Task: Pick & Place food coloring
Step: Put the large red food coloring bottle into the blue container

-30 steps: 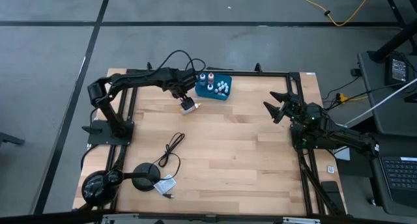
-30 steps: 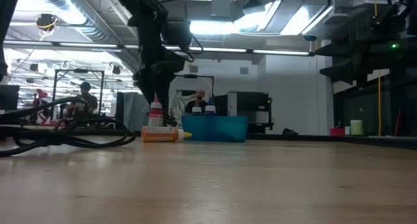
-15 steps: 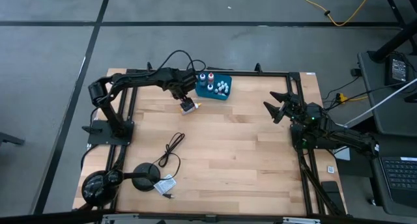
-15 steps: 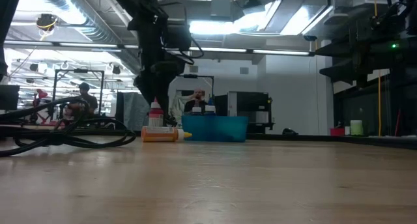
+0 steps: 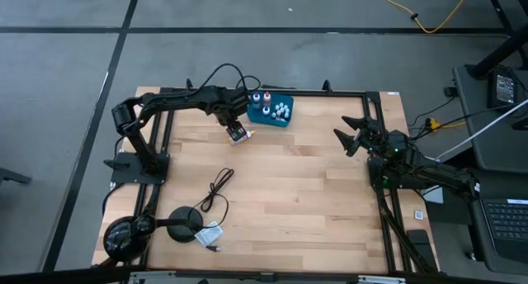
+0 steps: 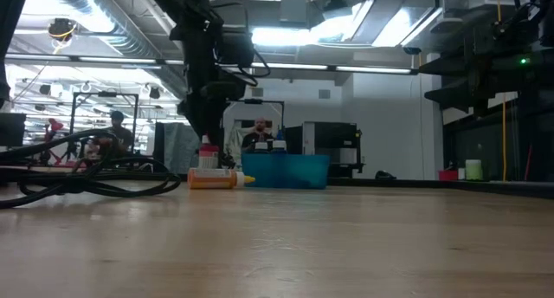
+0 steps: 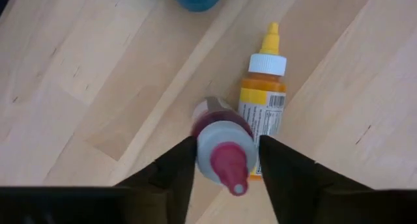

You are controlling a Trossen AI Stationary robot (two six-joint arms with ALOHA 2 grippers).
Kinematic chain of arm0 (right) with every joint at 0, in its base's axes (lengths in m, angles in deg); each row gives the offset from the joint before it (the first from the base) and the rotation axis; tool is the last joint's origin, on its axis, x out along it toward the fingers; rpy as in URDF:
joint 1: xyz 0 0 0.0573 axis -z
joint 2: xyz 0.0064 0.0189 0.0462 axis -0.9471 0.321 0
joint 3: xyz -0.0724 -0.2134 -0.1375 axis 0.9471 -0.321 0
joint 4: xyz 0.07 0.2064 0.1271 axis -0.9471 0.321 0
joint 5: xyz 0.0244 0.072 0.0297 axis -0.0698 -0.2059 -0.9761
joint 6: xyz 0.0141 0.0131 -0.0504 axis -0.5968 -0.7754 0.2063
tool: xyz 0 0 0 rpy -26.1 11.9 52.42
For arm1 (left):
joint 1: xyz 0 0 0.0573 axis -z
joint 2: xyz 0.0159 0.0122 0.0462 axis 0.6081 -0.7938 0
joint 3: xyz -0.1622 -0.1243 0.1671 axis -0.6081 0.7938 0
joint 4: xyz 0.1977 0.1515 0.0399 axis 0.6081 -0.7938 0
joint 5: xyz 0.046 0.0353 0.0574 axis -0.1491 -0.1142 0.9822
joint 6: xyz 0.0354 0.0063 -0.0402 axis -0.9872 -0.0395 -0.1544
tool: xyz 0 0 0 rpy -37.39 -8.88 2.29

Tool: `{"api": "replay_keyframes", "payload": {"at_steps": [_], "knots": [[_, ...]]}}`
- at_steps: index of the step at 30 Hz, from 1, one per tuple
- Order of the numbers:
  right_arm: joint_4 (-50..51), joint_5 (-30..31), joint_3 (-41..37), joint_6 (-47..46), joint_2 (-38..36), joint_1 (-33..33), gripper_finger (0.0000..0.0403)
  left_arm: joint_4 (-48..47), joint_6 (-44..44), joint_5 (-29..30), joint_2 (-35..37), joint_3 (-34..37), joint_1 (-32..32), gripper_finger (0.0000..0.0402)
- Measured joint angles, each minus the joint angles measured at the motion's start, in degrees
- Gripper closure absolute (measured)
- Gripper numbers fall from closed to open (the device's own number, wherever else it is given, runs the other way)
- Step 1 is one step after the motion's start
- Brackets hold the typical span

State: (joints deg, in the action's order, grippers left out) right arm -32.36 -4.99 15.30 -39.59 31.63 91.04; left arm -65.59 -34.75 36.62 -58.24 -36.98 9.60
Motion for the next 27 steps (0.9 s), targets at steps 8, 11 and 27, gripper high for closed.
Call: {"api": "replay_keyframes", "payload": {"at_steps": [8,11,27], "knots": [[0.0,0.0,0.0,0.0,0.0,0.0,0.0011,-4.9,1.1,3.6,0.1,-3.7,-0.8,0.0287],[0.0,0.0,0.0,0.0,0.0,0.0,0.0011,-8.1,1.0,5.3,0.2,-6.8,-1.3,0.0287],[0.0,0.0,0.0,0.0,0.0,0.0,0.0011,-14.5,-0.7,6.1,-5.9,-30.4,-2.2,0.0285]]}}
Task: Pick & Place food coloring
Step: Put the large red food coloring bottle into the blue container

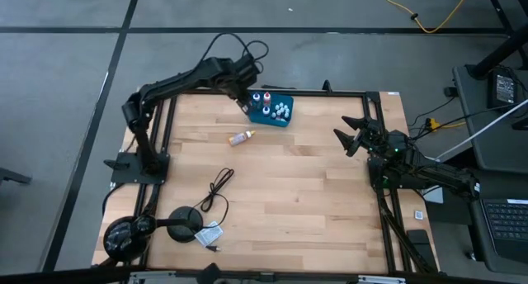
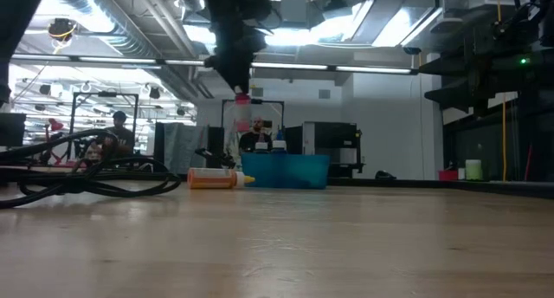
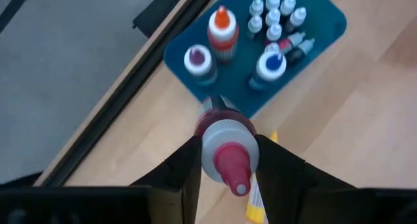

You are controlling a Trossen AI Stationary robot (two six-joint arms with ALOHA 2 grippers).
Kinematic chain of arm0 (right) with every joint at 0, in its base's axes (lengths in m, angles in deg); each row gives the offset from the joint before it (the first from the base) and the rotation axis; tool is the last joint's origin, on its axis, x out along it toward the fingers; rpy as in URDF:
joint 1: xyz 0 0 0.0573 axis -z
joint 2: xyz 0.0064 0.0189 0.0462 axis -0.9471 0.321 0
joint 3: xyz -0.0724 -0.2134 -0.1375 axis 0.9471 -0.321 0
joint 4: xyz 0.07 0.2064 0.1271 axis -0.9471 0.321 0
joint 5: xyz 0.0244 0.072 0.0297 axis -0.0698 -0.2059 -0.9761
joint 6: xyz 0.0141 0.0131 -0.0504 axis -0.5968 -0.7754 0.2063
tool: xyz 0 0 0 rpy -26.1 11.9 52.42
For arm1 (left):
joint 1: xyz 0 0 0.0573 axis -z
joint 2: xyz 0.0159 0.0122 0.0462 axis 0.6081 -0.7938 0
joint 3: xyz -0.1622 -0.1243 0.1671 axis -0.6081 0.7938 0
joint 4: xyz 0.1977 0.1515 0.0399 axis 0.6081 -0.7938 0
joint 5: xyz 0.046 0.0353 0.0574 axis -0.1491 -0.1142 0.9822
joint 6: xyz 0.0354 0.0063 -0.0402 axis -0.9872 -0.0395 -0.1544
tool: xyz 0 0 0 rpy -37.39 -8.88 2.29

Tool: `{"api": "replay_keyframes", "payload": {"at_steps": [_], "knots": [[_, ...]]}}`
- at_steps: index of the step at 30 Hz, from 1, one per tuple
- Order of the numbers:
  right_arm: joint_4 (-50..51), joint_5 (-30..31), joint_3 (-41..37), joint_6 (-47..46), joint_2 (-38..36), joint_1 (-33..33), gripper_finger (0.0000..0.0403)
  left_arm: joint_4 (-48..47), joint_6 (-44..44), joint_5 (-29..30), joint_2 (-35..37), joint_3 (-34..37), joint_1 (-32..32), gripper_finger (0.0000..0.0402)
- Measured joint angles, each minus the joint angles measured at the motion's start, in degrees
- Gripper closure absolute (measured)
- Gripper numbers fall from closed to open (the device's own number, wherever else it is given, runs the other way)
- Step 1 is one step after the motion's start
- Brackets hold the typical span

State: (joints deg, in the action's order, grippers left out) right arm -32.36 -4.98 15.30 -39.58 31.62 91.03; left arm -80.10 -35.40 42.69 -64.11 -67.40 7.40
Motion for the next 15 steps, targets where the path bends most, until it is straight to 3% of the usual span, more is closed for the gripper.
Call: {"api": "replay_keyframes", "payload": {"at_steps": [7,15], "knots": [[0.0,0.0,0.0,0.0,0.0,0.0,0.0011,-2.3,-1.5,-0.2,-9.4,-7.7,-0.1,0.0284],[0.0,0.0,0.0,0.0,0.0,0.0,0.0011,-2.1,-2.6,-0.9,-16.8,-9.4,-0.2,0.0277]]}}
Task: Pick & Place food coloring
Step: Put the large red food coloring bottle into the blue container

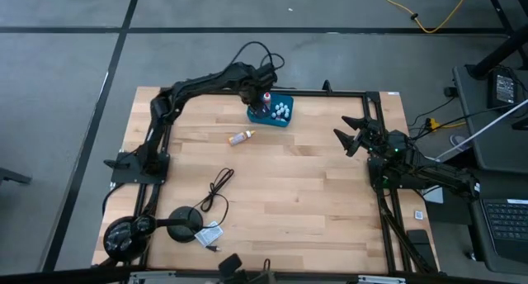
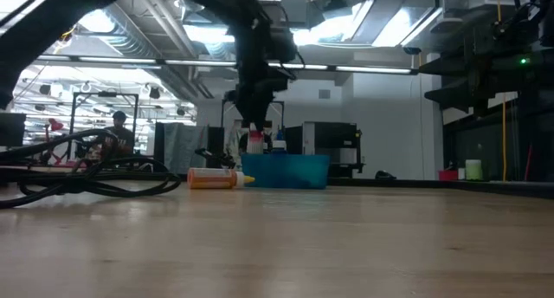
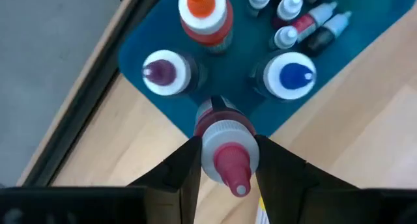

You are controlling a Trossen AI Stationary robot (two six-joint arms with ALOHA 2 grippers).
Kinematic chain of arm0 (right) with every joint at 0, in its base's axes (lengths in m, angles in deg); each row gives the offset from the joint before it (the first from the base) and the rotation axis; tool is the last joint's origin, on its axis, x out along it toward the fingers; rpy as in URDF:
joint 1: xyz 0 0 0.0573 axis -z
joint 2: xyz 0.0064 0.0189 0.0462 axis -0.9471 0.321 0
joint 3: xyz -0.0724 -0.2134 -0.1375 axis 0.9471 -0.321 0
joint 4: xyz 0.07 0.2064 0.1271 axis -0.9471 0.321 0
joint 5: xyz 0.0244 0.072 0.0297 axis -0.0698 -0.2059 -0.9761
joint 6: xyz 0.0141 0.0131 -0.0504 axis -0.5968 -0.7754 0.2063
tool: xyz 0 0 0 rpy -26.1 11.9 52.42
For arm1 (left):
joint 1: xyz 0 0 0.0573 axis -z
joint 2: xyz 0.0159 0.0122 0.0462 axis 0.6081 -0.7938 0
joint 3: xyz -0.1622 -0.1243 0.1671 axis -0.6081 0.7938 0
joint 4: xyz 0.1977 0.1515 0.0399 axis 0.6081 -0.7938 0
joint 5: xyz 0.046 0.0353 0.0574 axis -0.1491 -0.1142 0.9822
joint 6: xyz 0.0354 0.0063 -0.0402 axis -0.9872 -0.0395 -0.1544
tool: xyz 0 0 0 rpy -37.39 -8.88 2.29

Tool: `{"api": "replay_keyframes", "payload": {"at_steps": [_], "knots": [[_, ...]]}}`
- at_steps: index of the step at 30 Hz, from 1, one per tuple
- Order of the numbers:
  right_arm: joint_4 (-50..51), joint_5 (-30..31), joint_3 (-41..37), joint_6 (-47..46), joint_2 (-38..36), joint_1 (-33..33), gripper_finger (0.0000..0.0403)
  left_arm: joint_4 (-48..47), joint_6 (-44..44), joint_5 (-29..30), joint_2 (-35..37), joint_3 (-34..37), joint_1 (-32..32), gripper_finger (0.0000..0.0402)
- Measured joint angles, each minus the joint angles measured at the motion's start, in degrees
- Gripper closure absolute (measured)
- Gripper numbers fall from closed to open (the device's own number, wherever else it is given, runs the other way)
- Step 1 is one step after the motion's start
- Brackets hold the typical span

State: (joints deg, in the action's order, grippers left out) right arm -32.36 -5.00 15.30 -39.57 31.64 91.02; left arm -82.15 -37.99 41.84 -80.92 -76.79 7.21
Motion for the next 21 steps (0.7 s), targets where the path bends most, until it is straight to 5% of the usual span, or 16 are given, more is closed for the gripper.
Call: {"api": "replay_keyframes", "payload": {"at_steps": [21], "knots": [[0.0,0.0,0.0,0.0,0.0,0.0,0.0011,8.0,-0.9,-2.2,-3.4,0.1,-1.1,0.0278]]}}
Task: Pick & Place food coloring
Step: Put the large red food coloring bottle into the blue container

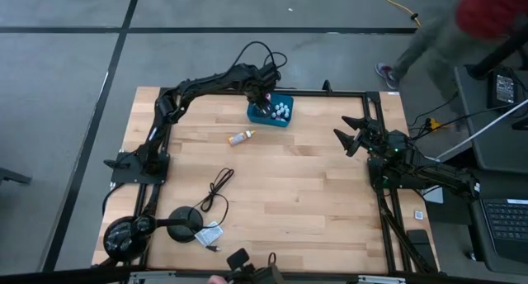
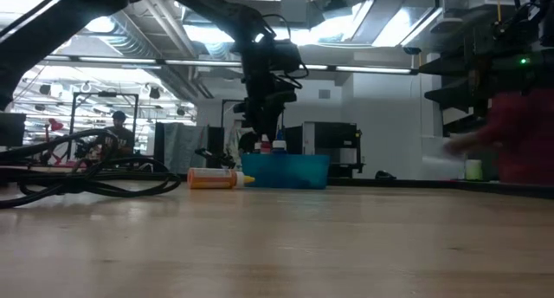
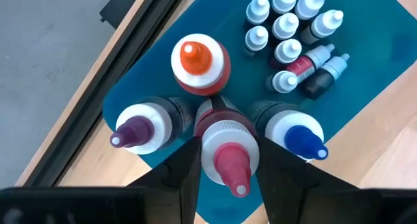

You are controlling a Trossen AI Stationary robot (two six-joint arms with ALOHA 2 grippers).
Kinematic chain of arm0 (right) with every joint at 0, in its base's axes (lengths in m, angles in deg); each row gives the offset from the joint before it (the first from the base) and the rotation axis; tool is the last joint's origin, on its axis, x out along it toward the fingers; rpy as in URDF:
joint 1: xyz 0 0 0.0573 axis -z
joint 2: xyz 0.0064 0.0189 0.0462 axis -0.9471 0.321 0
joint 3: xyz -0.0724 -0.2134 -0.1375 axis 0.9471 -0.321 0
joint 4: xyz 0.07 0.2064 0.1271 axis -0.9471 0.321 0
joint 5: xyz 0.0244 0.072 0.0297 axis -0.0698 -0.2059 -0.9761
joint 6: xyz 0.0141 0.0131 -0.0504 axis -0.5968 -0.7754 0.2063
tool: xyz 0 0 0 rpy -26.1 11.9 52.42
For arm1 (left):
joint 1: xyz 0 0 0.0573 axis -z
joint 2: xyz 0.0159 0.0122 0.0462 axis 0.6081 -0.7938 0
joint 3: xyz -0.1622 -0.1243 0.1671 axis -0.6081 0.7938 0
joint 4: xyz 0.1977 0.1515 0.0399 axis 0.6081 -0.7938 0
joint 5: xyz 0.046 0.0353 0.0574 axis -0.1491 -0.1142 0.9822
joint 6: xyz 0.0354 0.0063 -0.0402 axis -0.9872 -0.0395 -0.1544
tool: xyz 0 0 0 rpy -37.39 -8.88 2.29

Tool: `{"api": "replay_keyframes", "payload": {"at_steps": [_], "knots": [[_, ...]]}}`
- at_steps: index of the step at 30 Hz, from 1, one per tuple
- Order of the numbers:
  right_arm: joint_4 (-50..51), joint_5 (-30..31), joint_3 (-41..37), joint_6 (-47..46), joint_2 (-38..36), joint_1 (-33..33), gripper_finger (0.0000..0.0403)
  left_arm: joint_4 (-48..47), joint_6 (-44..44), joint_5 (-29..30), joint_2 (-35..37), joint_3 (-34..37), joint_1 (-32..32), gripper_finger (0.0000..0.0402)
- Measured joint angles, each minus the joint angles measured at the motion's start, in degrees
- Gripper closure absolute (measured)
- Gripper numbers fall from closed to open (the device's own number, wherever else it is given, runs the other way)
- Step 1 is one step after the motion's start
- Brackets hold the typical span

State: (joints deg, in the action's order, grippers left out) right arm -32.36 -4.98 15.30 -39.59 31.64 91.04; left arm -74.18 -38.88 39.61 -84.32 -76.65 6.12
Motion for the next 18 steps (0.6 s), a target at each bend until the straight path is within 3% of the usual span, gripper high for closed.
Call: {"api": "replay_keyframes", "payload": {"at_steps": [18], "knots": [[0.0,0.0,0.0,0.0,0.0,0.0,0.0011,0.2,0.0,-0.1,0.0,0.1,0.0,0.0245]]}}
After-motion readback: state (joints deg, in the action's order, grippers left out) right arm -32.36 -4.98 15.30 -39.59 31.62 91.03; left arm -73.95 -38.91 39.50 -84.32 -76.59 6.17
